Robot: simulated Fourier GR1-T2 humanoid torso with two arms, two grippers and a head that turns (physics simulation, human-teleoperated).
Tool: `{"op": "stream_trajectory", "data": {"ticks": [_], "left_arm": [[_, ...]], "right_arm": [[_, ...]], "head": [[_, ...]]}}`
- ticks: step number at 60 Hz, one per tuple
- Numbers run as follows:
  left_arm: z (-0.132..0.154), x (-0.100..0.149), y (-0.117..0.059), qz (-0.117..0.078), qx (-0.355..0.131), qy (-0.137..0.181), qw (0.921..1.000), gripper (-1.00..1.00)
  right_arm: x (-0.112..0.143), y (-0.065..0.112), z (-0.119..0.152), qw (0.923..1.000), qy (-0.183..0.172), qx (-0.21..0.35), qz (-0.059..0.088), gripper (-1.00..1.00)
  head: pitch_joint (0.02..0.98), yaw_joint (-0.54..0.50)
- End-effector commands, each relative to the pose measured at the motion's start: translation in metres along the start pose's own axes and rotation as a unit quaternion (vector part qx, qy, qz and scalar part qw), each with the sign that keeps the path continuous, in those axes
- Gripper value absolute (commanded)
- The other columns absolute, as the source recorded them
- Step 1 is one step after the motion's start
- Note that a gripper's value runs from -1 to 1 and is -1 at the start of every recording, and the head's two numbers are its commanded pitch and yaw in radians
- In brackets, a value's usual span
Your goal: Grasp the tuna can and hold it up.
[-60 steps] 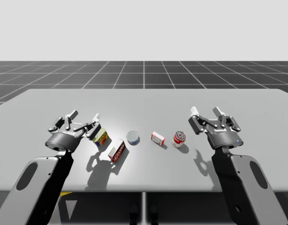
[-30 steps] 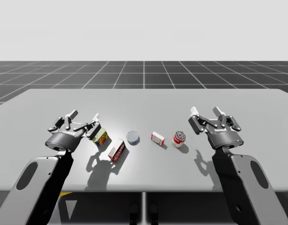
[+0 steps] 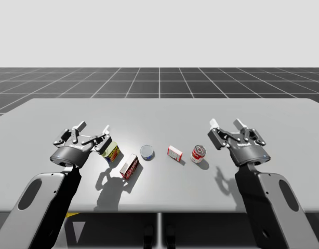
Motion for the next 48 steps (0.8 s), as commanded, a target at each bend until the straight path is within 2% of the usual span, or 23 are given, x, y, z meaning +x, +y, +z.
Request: {"op": "stream_trajectory", "data": {"ticks": [1,6,8,10,13,15,18,22,25,27,31,33,38,40,43,46,47,48], "left_arm": [[-0.001,-0.001,0.001,0.002,0.003,0.002,1.0000,-1.00],[-0.001,-0.001,0.001,0.003,0.004,0.003,1.0000,-1.00],[-0.001,-0.001,0.001,0.004,0.004,0.003,1.0000,-1.00],[0.000,0.000,0.001,0.004,0.003,0.002,1.0000,-1.00],[-0.001,-0.001,0.001,0.005,0.004,0.002,1.0000,-1.00],[-0.001,-0.001,0.002,0.003,0.007,0.003,1.0000,-1.00],[0.000,-0.001,0.002,0.005,0.008,0.004,0.9999,-1.00],[0.000,-0.001,0.002,0.005,0.011,0.005,0.9999,-1.00],[0.000,-0.001,0.002,0.005,0.011,0.005,0.9999,-1.00],[0.000,-0.001,0.002,0.004,0.011,0.005,0.9999,-1.00],[-0.001,-0.001,0.002,0.004,0.011,0.004,0.9999,-1.00],[-0.001,-0.001,0.002,0.002,0.013,0.005,0.9999,-1.00],[-0.001,-0.002,0.002,0.001,0.015,0.007,0.9999,-1.00],[-0.002,-0.002,0.002,0.001,0.015,0.007,0.9999,-1.00],[-0.002,-0.002,0.002,0.000,0.015,0.007,0.9999,-1.00],[-0.001,-0.002,0.002,0.000,0.013,0.005,0.9999,-1.00],[-0.002,-0.002,0.002,0.000,0.013,0.005,0.9999,-1.00],[-0.002,-0.002,0.002,0.001,0.012,0.004,0.9999,-1.00]], "right_arm": [[0.009,0.015,0.012,0.9994,0.010,0.021,-0.025,-1.00],[0.021,0.027,0.026,0.9991,0.012,0.022,-0.035,-1.00],[0.022,0.032,0.031,0.9987,0.012,0.033,-0.037,-1.00],[0.025,0.042,0.040,0.9988,0.014,0.035,-0.031,-1.00],[0.026,0.051,0.050,0.9980,0.019,0.045,-0.040,-1.00],[0.025,0.061,0.061,0.9979,0.026,0.049,-0.034,-1.00],[0.025,0.067,0.069,0.9966,0.034,0.064,-0.040,-1.00],[0.020,0.080,0.082,0.9945,0.043,0.087,-0.039,-1.00],[0.015,0.089,0.089,0.9942,0.042,0.095,-0.029,-1.00],[0.011,0.097,0.094,0.9925,0.052,0.104,-0.037,-1.00],[0.003,0.106,0.100,0.9919,0.052,0.113,-0.025,-1.00],[-0.002,0.112,0.103,0.9901,0.061,0.122,-0.034,-1.00],[-0.012,0.123,0.107,0.9891,0.063,0.132,-0.017,-1.00],[-0.017,0.128,0.109,0.9875,0.071,0.139,-0.020,-1.00],[-0.024,0.134,0.109,0.9865,0.074,0.145,-0.016,-1.00],[-0.033,0.142,0.108,0.9853,0.081,0.149,-0.022,-1.00],[-0.034,0.143,0.107,0.9852,0.081,0.150,-0.019,-1.00],[-0.037,0.145,0.107,0.9856,0.078,0.149,-0.009,-1.00]], "head": [[0.818,0.09],[0.818,0.10],[0.817,0.10],[0.818,0.10],[0.817,0.10],[0.816,0.10],[0.815,0.10],[0.814,0.10],[0.814,0.10],[0.814,0.10],[0.812,0.10],[0.811,0.10],[0.813,0.10],[0.814,0.10],[0.814,0.10],[0.814,0.10],[0.814,0.10],[0.814,0.10]]}}
